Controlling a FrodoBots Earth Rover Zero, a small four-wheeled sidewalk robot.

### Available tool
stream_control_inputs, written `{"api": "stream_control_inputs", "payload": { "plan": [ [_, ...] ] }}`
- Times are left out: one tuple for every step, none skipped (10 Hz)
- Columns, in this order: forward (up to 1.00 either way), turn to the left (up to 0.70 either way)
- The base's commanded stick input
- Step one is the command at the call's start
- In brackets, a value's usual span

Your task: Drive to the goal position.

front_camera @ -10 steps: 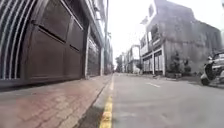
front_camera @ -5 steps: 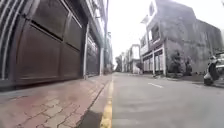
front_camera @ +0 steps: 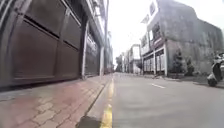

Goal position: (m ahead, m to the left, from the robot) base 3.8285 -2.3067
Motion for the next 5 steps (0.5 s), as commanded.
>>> {"api": "stream_control_inputs", "payload": {
  "plan": [
    [0.45,0.0],
    [0.45,0.0],
    [0.45,0.0],
    [0.45,0.0],
    [0.45,0.0]
  ]
}}
